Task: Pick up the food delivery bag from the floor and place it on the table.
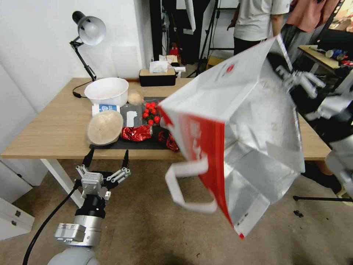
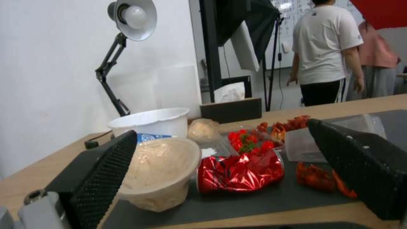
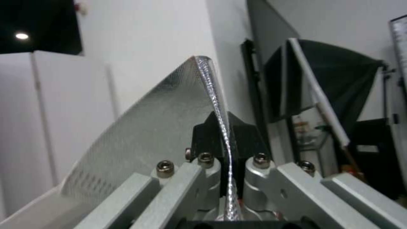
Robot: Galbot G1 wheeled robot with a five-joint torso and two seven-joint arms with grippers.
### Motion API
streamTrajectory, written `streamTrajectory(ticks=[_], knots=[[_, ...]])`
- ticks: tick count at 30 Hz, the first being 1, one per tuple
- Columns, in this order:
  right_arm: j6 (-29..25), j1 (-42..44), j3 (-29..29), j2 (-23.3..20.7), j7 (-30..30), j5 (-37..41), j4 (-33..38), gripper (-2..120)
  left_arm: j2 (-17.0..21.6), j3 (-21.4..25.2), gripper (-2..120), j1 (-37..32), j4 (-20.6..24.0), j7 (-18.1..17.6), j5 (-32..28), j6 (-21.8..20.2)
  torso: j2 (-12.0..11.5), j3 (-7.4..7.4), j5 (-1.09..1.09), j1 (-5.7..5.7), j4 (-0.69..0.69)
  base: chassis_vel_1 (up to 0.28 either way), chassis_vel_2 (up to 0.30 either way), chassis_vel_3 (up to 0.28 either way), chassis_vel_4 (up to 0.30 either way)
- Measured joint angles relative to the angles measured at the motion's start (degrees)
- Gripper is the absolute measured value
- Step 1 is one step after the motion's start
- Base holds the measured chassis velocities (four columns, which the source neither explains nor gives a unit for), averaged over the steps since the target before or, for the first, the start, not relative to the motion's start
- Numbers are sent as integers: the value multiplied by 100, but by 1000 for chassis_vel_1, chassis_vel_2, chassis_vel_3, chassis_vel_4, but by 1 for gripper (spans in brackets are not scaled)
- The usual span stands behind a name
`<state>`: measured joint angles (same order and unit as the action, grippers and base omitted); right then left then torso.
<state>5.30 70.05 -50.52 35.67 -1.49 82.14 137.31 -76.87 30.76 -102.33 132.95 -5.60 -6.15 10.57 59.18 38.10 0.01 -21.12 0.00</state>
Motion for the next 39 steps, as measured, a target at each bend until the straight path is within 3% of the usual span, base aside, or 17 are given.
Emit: streamTrajectory(ticks=[5, 10, 15, 21, 28, 39], knots=[[111, -409, 113, -103, -567, 63, -104, 0, -35, -43, 100, -21, 1, -1, 71, 5, -2, -2, 0, 1, 0, 0, 0, 0, 0], [173, -744, 269, -115, -778, 127, -339, 0, -66, -84, 100, -53, 15, 2, 146, 24, -4, -2, 0, 1, 0, 0, 0, 0, 0], [206, -1252, 778, -25, -892, 186, -819, 0, -96, -115, 100, -97, 40, 4, 230, 31, -6, -3, -1, 2, 0, 0, 0, 0, 0], [169, -1706, 1372, 235, -1005, 53, -1283, 0, -133, -118, 100, -139, 52, 3, 287, 48, -7, -4, 0, 3, -2, 0, 0, 0, 0], [2, -2691, 2195, 861, -1548, 12, -1892, 0, -203, -128, 100, -161, 44, 5, 358, 48, -8, -5, -1, 4, 2, 0, 0, 0, 0], [41, -2780, 2397, 1146, -1446, -384, -2502, 0, -203, -115, 100, -159, -31, 18, 364, 48, -9, -6, -1, 5, 0, 0, 0, 0, 0]])
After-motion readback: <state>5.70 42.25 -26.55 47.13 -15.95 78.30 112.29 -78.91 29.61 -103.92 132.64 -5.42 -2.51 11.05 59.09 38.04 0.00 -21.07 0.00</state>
